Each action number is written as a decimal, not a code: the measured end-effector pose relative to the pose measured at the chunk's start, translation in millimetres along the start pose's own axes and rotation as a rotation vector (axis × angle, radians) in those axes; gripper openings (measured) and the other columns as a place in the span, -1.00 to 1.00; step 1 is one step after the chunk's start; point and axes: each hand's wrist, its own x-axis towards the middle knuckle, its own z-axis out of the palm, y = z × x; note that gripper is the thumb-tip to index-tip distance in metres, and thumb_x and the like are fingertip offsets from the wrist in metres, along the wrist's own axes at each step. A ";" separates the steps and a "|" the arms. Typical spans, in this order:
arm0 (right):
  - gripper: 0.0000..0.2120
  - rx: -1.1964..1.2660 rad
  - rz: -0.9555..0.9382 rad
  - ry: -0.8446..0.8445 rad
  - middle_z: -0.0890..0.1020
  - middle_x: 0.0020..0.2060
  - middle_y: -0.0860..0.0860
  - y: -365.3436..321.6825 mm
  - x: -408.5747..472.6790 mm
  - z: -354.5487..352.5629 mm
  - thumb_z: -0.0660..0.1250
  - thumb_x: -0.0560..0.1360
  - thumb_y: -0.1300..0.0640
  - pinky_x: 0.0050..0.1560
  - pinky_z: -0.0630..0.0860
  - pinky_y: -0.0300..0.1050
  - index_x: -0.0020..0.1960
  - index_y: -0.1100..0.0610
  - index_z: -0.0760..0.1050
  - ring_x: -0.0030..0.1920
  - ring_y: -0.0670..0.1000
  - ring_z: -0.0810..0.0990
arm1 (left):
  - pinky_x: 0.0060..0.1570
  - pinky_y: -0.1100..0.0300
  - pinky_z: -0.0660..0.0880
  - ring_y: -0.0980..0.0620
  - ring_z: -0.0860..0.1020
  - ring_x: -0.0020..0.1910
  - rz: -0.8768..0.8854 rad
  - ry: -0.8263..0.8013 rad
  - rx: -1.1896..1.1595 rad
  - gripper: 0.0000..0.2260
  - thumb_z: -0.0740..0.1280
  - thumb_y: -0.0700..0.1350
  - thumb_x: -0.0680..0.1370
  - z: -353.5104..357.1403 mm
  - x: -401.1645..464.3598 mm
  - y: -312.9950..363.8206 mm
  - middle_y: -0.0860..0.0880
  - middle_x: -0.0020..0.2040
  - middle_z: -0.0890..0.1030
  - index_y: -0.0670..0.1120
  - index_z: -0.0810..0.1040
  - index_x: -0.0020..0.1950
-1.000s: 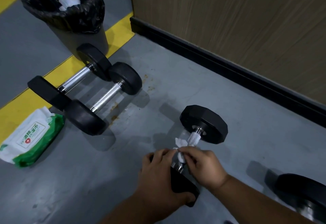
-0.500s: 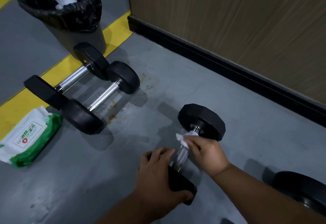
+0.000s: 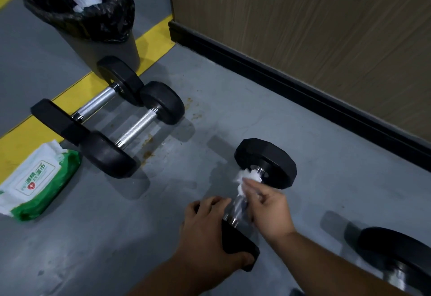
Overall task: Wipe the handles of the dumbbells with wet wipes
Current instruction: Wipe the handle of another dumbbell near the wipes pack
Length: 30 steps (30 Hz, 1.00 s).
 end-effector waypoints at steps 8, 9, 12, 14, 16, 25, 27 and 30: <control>-0.80 -0.058 -0.046 0.077 0.60 -0.49 -0.12 -7.1 17.4 -14.3 0.41 0.57 0.15 -0.24 0.54 -0.25 0.17 -0.03 0.66 -0.48 -0.15 0.52 | 0.40 0.10 0.29 0.08 0.14 0.38 0.007 0.028 -0.008 0.00 0.29 0.51 0.07 0.0 -1.2 -1.5 0.35 0.31 0.16 0.30 0.19 0.49; -0.80 -0.048 -0.051 0.042 0.67 -0.43 -0.09 -6.2 7.8 -9.3 0.40 0.58 0.20 -0.27 0.56 -0.26 0.14 -0.02 0.67 -0.44 -0.10 0.60 | 0.40 0.10 0.29 0.08 0.15 0.37 0.011 0.026 -0.010 -0.01 0.28 0.51 0.06 0.0 -1.5 -1.1 0.35 0.30 0.16 0.31 0.19 0.48; -0.73 -0.154 -0.088 -0.136 0.74 -0.12 -0.20 -1.0 -20.1 2.9 0.45 0.53 0.25 -0.14 0.54 -0.40 -0.02 -0.14 0.67 -0.17 -0.24 0.69 | 0.39 0.08 0.29 0.08 0.18 0.39 0.026 0.030 -0.031 -0.04 0.29 0.49 0.08 0.7 -0.1 -1.1 0.33 0.32 0.22 0.32 0.19 0.48; -0.71 -0.236 -0.136 -0.171 0.71 -0.13 -0.33 -4.8 -8.3 -4.5 0.47 0.51 0.25 -0.03 0.51 -0.45 -0.03 -0.17 0.67 -0.11 -0.30 0.68 | 0.39 0.08 0.29 0.09 0.20 0.40 0.032 0.044 -0.027 -0.05 0.30 0.50 0.09 2.4 0.7 -2.5 0.34 0.32 0.22 0.32 0.22 0.47; -0.78 -0.178 -0.132 -0.036 0.69 -0.17 -0.36 -9.5 13.5 -16.2 0.47 0.52 0.23 0.06 0.52 -0.43 0.03 -0.09 0.69 -0.08 -0.33 0.66 | 0.40 0.09 0.28 0.10 0.17 0.39 0.023 0.048 -0.027 -0.03 0.29 0.51 0.08 3.2 -0.5 -3.4 0.38 0.30 0.16 0.29 0.23 0.48; -0.75 -0.175 -0.129 -0.111 0.74 -0.16 -0.20 -8.7 -2.8 -8.9 0.51 0.48 0.24 0.00 0.54 -0.39 -0.09 -0.13 0.71 -0.10 -0.23 0.70 | 0.40 0.10 0.28 0.09 0.17 0.39 0.028 0.057 -0.025 -0.02 0.29 0.51 0.08 3.9 -1.0 -4.3 0.38 0.33 0.18 0.32 0.21 0.50; -0.79 -0.117 -0.108 0.010 0.71 -0.34 -0.13 -16.9 15.0 -19.2 0.48 0.51 0.21 -0.18 0.53 -0.34 -0.08 -0.11 0.72 -0.31 -0.16 0.67 | 0.41 0.10 0.27 0.10 0.14 0.39 0.022 0.051 -0.023 -0.02 0.28 0.52 0.08 3.1 -1.5 -3.4 0.39 0.32 0.14 0.30 0.22 0.49; -0.85 0.074 0.018 0.112 0.52 -0.56 0.01 -17.2 10.9 -8.9 0.43 0.54 0.22 -0.48 0.40 -0.27 0.00 0.00 0.71 -0.57 -0.10 0.40 | 0.42 0.10 0.26 0.09 0.12 0.39 0.013 0.045 -0.013 -0.01 0.26 0.53 0.07 3.0 -1.1 -2.7 0.38 0.33 0.14 0.30 0.21 0.49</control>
